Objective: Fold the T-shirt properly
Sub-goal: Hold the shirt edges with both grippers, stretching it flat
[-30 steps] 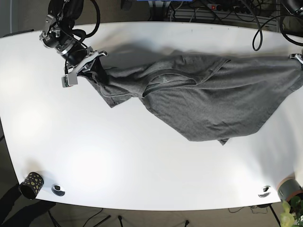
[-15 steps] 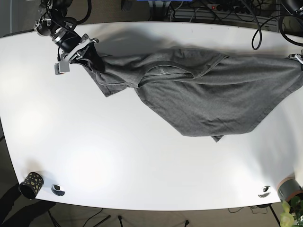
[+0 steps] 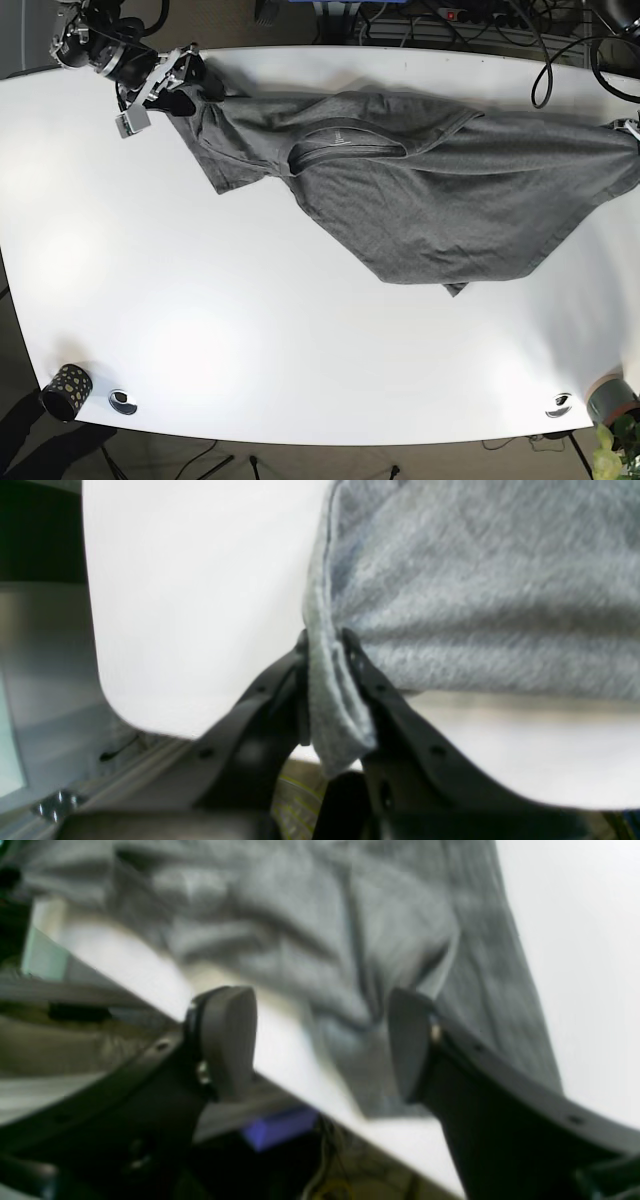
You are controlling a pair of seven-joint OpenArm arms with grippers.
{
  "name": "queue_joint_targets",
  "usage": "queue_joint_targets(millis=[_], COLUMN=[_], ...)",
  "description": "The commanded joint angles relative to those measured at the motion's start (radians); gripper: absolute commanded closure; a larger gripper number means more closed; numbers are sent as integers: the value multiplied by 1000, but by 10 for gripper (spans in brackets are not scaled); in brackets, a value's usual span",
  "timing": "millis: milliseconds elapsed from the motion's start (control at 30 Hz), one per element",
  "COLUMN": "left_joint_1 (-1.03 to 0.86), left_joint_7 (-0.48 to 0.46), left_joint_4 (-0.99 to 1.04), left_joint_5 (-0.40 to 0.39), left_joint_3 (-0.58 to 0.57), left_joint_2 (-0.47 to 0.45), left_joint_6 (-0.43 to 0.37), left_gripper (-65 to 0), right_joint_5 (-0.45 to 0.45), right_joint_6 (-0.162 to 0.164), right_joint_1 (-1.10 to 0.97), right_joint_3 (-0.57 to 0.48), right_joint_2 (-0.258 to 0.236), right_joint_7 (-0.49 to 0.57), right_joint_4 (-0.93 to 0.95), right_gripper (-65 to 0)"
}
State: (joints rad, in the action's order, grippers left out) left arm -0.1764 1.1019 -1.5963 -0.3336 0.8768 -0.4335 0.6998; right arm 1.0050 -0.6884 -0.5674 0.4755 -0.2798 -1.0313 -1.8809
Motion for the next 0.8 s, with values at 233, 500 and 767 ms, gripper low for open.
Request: queue_joint_targets(millis=[233,500,767], left_joint_1=[22,50,53], left_joint_7=[-18,-18,-18], left_joint_4=[-19,-23,-25], left_joint_5=[-5,-5,-5], left_joint_3=[-21,-46,-48], left_joint_2=[-28,-24,-24], left_joint_6=[-2,-2,-2], left_gripper=[-3,-3,-3], right_joint_5=[19,19,19], right_joint_6=[-10,-10,-10], right_joint_1=[66,85,86], right_joint_3=[251,277,269], right_joint_2=[55,64,115], right_joint_7=[12,13,16], right_joint_4=[136,272,367], right_gripper=[-336,-336,-335])
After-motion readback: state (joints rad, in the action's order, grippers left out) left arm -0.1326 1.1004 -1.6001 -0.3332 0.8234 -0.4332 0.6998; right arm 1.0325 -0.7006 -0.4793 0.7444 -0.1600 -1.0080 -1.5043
